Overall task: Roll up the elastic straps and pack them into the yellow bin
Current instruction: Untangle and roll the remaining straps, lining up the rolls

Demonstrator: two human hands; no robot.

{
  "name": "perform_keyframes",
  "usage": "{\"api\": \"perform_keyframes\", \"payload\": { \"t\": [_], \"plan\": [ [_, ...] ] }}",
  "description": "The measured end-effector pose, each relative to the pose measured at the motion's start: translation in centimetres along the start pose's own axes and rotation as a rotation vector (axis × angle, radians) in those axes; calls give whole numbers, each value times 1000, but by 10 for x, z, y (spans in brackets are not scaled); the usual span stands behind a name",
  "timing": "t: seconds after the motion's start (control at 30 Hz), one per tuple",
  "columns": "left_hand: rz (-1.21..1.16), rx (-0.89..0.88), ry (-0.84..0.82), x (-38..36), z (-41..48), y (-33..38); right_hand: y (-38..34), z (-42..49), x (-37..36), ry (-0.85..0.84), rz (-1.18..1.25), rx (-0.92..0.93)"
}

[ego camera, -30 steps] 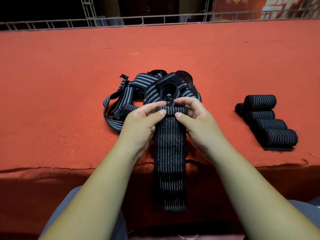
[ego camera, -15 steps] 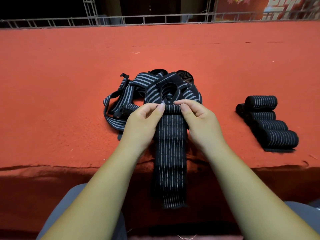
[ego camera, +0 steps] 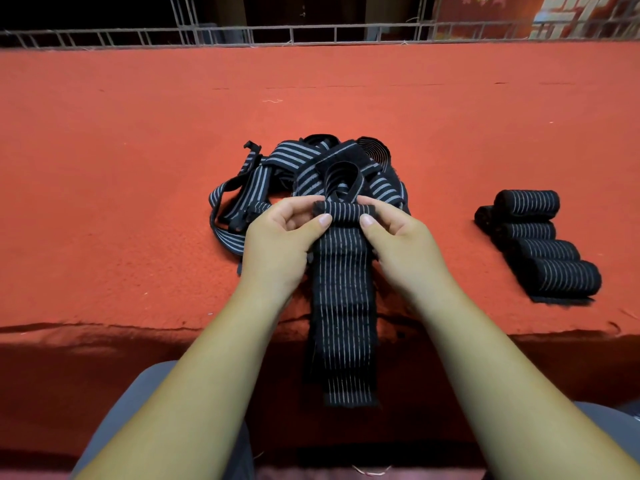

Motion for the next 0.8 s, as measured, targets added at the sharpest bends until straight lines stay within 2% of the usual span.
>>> {"api": "perform_keyframes", "payload": {
  "t": [0.1,0.23,0.4,0.53,0.8],
  "plan": [
    [18,-48,-16,-1,-1,3,0,0,1,12,-20,27],
    [8,18,-47,-2,-2,-2,3,-2,1,34,17,40],
    [140,-2,31,-2,-7,4,2,-3,-3,86,13,91],
    [217,-32,23,-3,-8,5,-1,-7,-4,90,-46,117],
    [138,39,53,4,-2,1,-9,-13,-11,78,9,89]
  ]
}}
Point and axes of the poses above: each hand's wrist, its own z-axis towards the middle knuckle, its own x-axis out of the back of the hand, y = z × x, the point moved 4 cm from there along z, towards the middle knuckle, and after that the axes turned 7 degrees about z, right-handed, at the moved point
